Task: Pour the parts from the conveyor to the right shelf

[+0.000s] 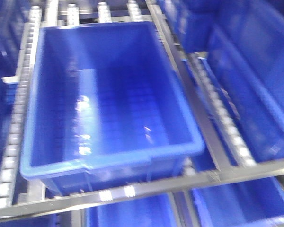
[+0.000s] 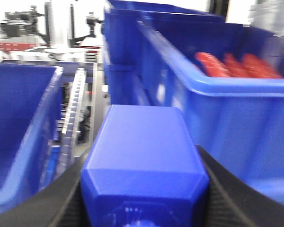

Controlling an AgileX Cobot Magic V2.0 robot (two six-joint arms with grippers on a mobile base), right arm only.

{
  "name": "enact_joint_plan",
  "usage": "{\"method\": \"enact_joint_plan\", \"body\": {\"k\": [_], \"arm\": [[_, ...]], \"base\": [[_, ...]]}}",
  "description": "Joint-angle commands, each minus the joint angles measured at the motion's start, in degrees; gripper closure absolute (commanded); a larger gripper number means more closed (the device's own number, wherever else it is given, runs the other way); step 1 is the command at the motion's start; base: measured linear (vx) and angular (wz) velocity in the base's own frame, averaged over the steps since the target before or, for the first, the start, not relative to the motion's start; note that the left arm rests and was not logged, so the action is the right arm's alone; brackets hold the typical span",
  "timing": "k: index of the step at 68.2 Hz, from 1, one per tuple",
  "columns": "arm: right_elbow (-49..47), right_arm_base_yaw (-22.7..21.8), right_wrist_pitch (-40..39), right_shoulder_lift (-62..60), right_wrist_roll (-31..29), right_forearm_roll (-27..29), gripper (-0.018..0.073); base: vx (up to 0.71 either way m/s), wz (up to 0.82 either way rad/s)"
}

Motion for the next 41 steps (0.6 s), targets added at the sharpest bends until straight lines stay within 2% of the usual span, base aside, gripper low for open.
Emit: {"method": "enact_joint_plan", "body": {"k": [1, 41], "arm": [[-1.52, -0.34, -4.74, 0.82, 0.03, -0.34, 0.0565], [-1.52, -0.34, -4.74, 0.82, 0.03, -0.34, 0.0565]], "base": [[0.15, 0.35], [0.16, 0.19]]}}
